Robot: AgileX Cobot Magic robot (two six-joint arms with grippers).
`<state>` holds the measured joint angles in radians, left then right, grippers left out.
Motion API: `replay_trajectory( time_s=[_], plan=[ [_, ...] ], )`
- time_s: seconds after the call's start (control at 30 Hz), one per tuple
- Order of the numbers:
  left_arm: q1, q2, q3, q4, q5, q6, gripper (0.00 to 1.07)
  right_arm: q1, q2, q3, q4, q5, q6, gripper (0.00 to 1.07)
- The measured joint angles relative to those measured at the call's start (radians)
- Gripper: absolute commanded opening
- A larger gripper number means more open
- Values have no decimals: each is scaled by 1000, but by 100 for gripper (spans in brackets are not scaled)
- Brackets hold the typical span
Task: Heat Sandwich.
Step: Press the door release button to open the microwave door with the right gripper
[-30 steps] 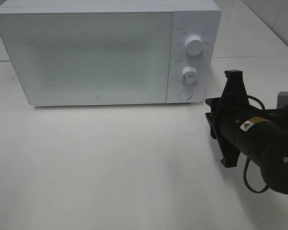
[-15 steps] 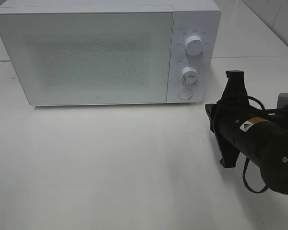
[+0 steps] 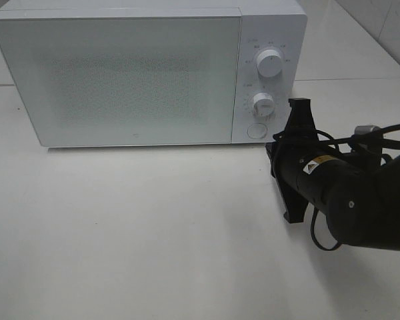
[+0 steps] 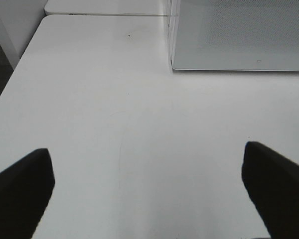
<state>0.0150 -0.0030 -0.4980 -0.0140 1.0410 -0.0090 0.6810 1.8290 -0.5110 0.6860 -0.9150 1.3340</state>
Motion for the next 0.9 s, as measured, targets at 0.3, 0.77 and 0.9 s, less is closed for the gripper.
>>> replay_trajectory(
  time_s=[0.3,0.77,0.9],
  plan=[
    [0,0,0,0,0,0,97,-52,103,-122,-49,12,3,0],
    [0,0,0,0,0,0,97,-121,193,-231,-90,48,16,0],
    [0,0,0,0,0,0,97,-131,225,-260,-100,58,16,0]
  ],
)
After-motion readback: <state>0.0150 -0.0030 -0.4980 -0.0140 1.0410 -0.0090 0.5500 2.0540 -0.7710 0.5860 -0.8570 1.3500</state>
